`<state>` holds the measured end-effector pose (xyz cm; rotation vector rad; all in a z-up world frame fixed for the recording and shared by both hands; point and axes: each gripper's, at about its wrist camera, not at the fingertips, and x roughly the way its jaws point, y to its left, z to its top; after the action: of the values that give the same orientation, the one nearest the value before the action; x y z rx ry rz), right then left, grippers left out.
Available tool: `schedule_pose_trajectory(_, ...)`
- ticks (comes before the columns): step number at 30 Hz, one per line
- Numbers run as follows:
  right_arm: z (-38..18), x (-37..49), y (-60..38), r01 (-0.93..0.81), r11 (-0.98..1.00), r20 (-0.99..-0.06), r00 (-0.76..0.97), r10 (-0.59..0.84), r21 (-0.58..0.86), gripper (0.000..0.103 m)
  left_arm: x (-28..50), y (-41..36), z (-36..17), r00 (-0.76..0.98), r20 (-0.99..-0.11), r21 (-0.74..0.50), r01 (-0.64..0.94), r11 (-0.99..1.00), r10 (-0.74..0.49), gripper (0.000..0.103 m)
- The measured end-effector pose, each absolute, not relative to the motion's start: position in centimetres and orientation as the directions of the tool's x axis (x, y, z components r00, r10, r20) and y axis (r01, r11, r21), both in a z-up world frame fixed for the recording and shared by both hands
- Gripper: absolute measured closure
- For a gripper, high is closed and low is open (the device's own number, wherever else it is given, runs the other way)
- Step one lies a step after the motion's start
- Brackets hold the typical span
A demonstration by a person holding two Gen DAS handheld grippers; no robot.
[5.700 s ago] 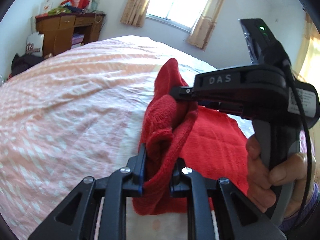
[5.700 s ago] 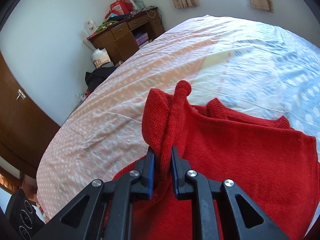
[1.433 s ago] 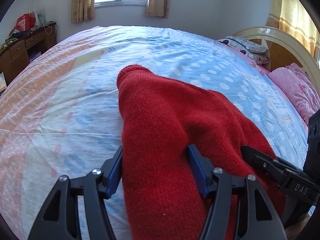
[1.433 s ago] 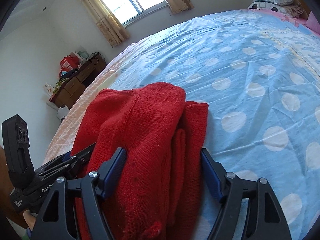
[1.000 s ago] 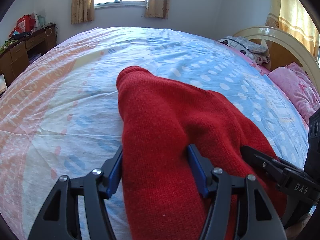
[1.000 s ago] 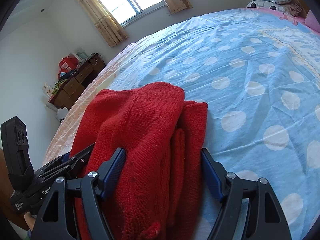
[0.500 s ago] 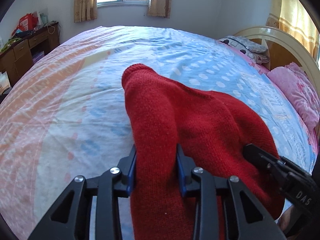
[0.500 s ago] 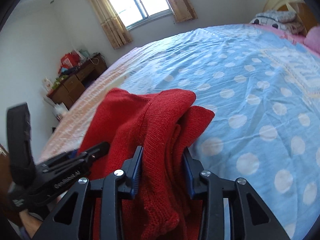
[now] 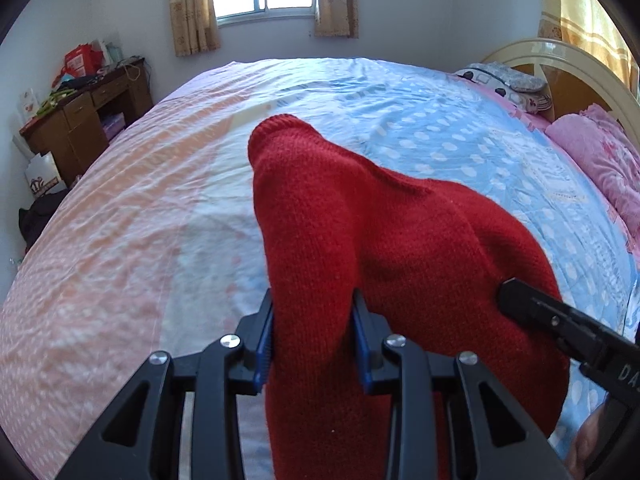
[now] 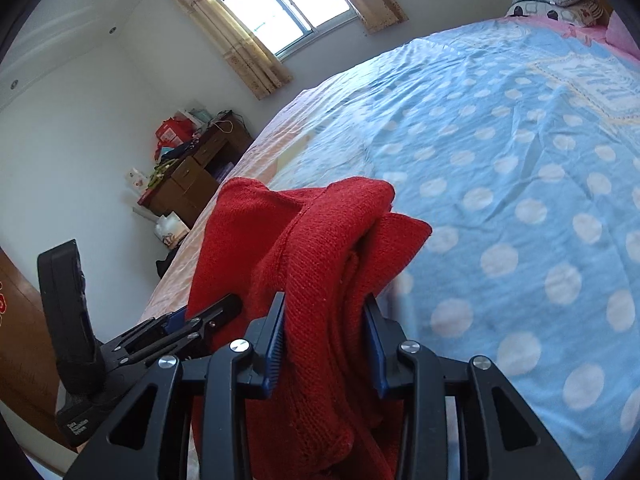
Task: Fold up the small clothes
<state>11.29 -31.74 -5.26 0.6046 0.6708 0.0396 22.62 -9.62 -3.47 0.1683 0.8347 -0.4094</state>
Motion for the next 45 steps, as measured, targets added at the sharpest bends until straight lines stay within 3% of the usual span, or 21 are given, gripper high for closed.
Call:
schedule_pose_trajectory(14, -4.1, 10.6, -26.5, 0.1, 0.851, -0.573, 0.779, 0.255, 0.516, 0.067, 21.1, -4.8, -2.8, 0.645, -0.722, -0.023, 0.341, 0.94, -0.252, 0.068)
schedule_pose_trajectory(28, -2.8, 16.6, -13.9, -0.13, 0.874, -0.558, 0.724, 0.406, 0.467, 0.069, 23.9, 7.1, -2.0, 0.713, -0.697, -0.039, 0.074, 0.997, -0.08, 0.068)
schedule_pose_trajectory(34, -1.9, 20.3, -8.4, -0.237, 0.873, -0.54, 0.708, 0.456, 0.426, 0.076, 26.3, 11.4, -1.9, 0.729, -0.685, -0.021, -0.025, 0.999, 0.004, 0.068)
schedule_pose_trajectory(36, -1.7, 21.9, -6.8, -0.262, 0.876, -0.535, 0.708, 0.46, 0.406, 0.082, 27.4, 12.2, -1.9, 0.738, -0.674, -0.002, -0.049, 0.999, 0.035, 0.068)
schedule_pose_trajectory(38, -1.7, 23.2, -5.5, -0.288, 0.873, -0.525, 0.709, 0.471, 0.394, 0.096, 28.8, 13.1, -2.1, 0.755, -0.652, 0.017, -0.069, 0.997, 0.064, 0.068)
schedule_pose_trajectory(40, -2.0, 25.2, -3.8, -0.326, 0.865, -0.523, 0.695, 0.493, 0.382, 0.096, 30.3, 13.7, -3.0, 0.755, -0.653, 0.015, -0.069, 0.998, 0.062, 0.068)
schedule_pose_trajectory(42, -3.4, 27.5, -2.1, -0.287, 0.906, -0.572, 0.705, 0.419, 0.31, 0.096, 31.9, 14.4, -4.7, 0.724, -0.685, 0.027, -0.089, 0.996, 0.083, 0.068)
schedule_pose_trajectory(45, -5.7, 29.3, -2.3, -0.229, 0.915, -0.625, 0.674, 0.394, 0.331, 0.095, 32.6, 16.1, -6.8, 0.689, -0.72, 0.018, -0.102, 0.995, 0.084, 0.066)
